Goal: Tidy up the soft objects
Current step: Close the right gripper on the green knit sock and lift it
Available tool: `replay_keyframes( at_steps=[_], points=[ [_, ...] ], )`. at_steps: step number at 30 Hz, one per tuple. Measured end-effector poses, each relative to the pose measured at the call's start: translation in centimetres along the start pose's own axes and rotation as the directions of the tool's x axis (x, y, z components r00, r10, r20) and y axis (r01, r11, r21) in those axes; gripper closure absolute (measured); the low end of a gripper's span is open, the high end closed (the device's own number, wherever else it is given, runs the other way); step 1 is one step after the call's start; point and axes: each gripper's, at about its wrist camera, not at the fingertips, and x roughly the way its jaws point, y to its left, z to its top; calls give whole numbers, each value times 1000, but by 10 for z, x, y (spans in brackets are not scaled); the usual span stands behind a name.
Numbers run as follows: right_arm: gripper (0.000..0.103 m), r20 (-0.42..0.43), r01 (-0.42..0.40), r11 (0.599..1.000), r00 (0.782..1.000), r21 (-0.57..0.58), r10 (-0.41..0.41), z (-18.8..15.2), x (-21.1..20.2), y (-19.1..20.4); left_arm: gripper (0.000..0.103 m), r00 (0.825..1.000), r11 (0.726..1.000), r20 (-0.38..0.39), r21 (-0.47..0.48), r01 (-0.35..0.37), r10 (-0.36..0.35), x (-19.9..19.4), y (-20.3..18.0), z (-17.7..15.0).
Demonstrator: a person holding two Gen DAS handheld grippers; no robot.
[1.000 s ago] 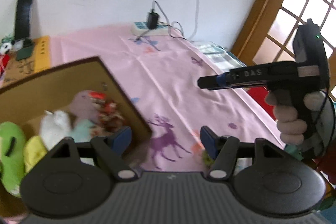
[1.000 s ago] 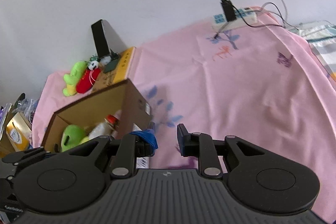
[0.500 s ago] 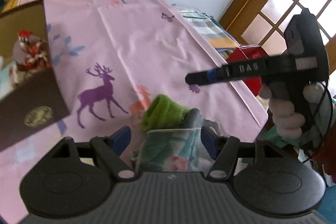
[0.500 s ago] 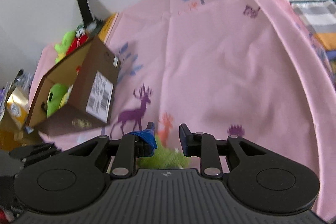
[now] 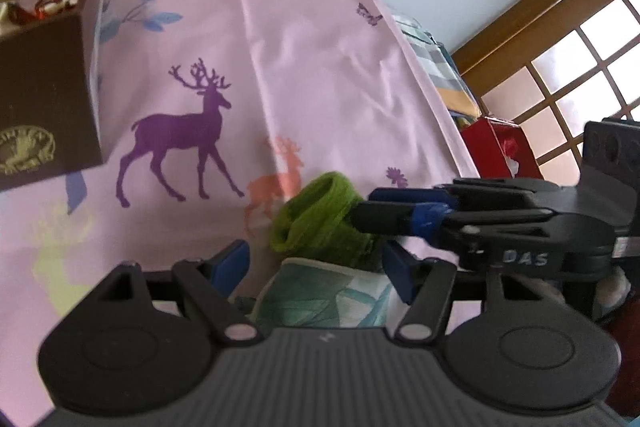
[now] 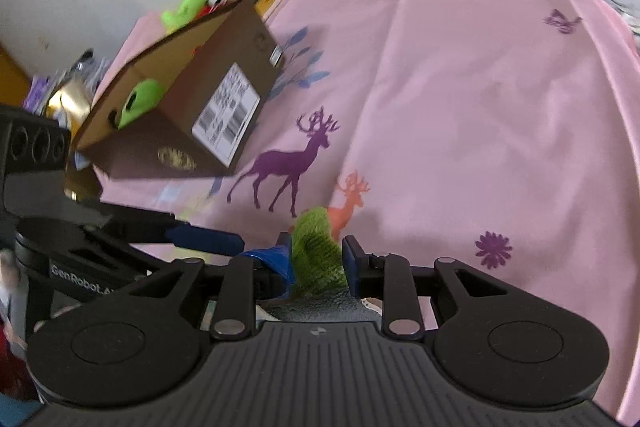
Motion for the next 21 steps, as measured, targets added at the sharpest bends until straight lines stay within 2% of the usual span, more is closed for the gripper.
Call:
replay_keyframes(
  at_steps=[5,10,15,16,18,21],
  points=[
    [92,-30,27,996,999,-81,-30,-3,18,-2,38,1000,1000,-7,16,-12,12,7,-3,-1],
    [92,-22,15,997,1000,-77,-16,-5,22,-10,37,999,999,-31,31,-23,24,16,0,0],
    [97,-10,-8,1000,1000,-15,8,-4,21,-23,39,999,999,-47,46,-10,12,25,-2,4],
    [99,-5,-12,1000,1000,5,12,-4,20,-26,41,999,998,-51,54,-10,13,27,-4,5],
    [100,4,-23,999,1000,47,23,-4,20,-33,53,999,996,-49,84,-9,13,32,-9,7],
    [101,10,-35,994,999,105,34,-3,19,-42,54,999,992,-46,123,-9,15,36,-17,15]
  ],
)
